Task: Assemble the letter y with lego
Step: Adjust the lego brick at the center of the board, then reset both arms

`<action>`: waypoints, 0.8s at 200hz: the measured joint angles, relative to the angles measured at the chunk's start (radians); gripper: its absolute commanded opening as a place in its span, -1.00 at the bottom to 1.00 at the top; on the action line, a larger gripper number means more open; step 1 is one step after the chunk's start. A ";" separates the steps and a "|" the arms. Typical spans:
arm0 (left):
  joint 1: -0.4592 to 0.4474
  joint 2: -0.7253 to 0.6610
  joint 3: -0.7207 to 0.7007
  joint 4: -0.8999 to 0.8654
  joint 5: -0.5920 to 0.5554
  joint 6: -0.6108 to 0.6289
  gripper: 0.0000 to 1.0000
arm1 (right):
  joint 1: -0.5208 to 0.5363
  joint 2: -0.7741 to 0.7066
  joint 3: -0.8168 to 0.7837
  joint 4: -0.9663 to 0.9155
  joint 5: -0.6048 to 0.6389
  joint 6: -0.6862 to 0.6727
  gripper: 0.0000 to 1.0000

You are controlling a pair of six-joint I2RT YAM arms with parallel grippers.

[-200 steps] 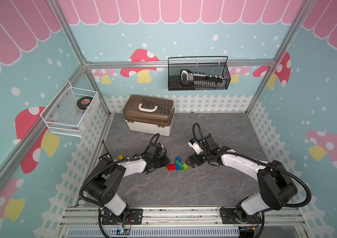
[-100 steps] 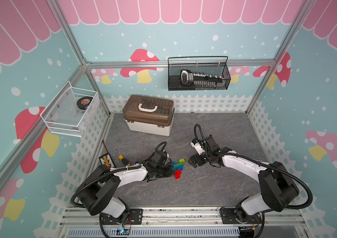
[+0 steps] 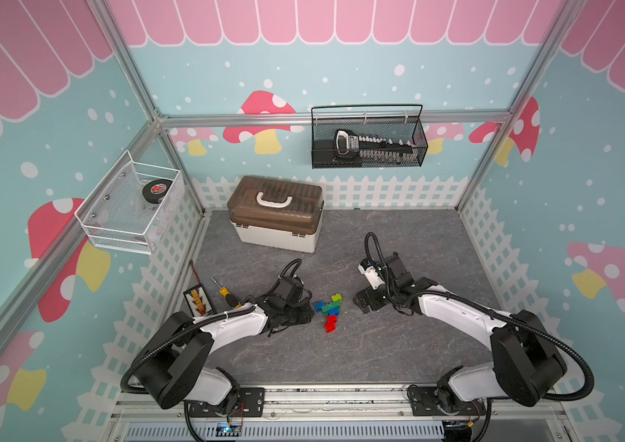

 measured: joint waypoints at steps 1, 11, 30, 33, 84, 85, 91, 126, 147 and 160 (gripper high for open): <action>0.000 0.001 0.000 0.000 0.000 0.000 -0.45 | 0.000 0.000 0.000 0.000 0.000 0.000 0.93; 0.000 0.024 0.005 0.005 0.000 0.001 -0.45 | 0.000 -0.009 -0.006 0.000 0.004 0.000 0.93; 0.001 0.057 0.024 0.027 0.002 0.006 -0.45 | 0.000 -0.022 -0.013 -0.001 0.011 0.000 0.93; 0.001 0.063 0.028 0.031 0.003 0.006 -0.45 | 0.000 -0.023 -0.013 -0.001 0.013 0.000 0.93; 0.010 0.122 0.071 0.068 0.004 0.015 -0.47 | 0.000 -0.038 -0.025 -0.001 0.020 0.003 0.93; 0.011 0.122 0.071 0.068 0.004 0.015 -0.47 | 0.000 -0.038 -0.026 -0.001 0.020 0.003 0.93; 0.014 0.122 0.071 0.068 0.003 0.015 -0.46 | 0.000 -0.039 -0.027 -0.001 0.023 0.004 0.94; 0.035 0.091 0.071 0.042 -0.016 0.016 -0.43 | 0.000 -0.076 -0.038 -0.007 0.051 0.005 0.96; 0.044 -0.009 0.071 -0.024 -0.060 0.028 -0.19 | 0.000 -0.126 -0.039 -0.006 0.093 0.012 0.97; 0.051 -0.099 0.071 -0.067 -0.101 0.043 0.12 | 0.000 -0.172 -0.051 0.005 0.132 0.018 0.97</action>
